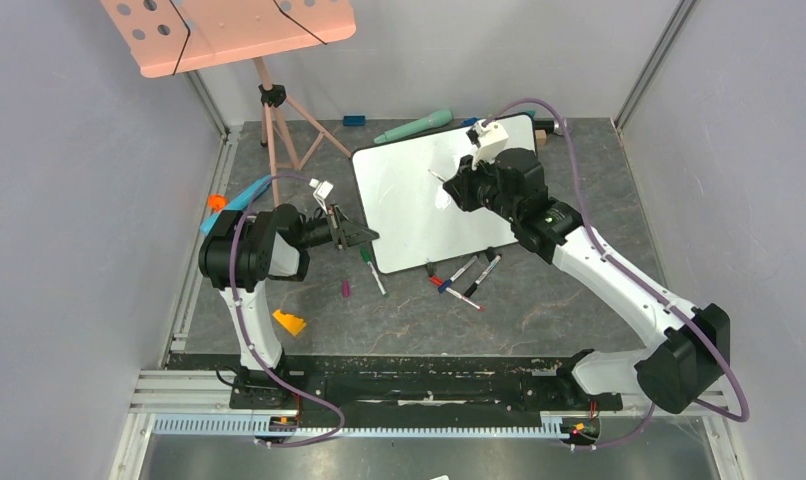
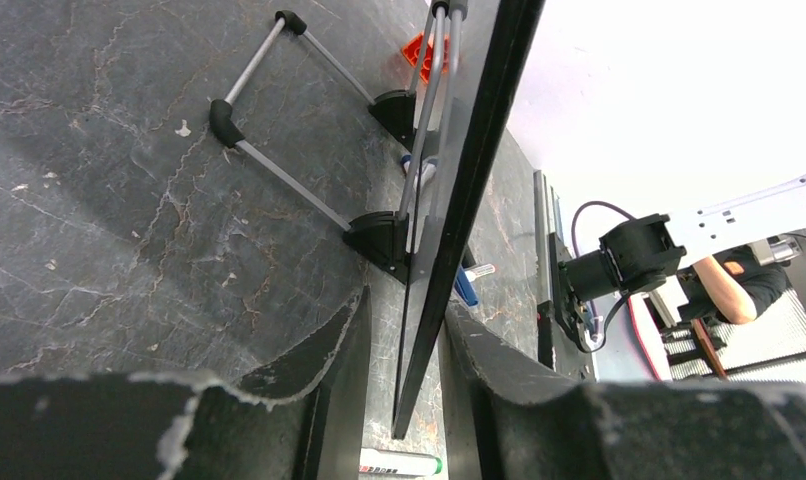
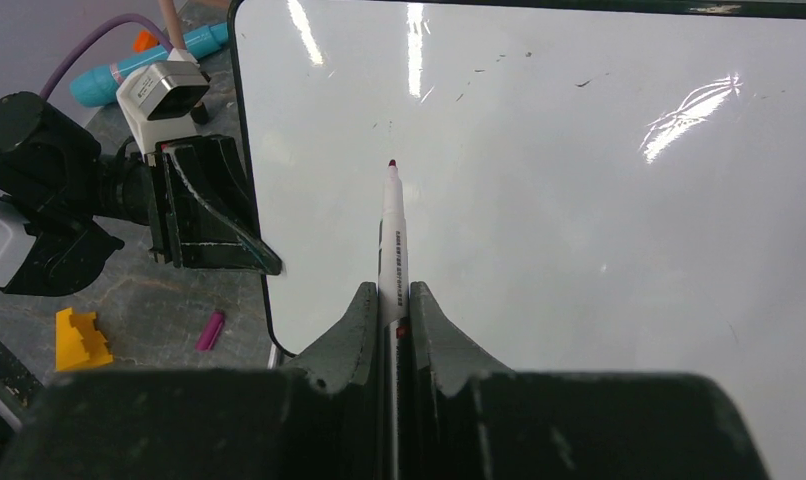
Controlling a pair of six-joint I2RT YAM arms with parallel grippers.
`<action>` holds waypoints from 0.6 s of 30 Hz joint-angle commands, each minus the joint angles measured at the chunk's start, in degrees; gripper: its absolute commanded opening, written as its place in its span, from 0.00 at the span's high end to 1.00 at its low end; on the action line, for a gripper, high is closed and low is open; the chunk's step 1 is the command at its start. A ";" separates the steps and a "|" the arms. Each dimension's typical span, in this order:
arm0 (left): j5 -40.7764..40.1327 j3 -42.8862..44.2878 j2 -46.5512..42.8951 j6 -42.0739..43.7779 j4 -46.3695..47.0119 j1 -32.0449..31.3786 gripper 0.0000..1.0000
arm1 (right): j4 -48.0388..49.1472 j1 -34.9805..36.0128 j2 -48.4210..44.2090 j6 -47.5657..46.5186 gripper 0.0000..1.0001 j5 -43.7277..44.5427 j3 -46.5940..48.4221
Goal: Write a sentence on the whiteboard
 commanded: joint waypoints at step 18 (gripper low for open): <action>6.20 4.27 -1.10 7.10 1.20 -1.79 0.80 | 1.38 1.44 -0.42 -2.16 1.00 0.86 3.51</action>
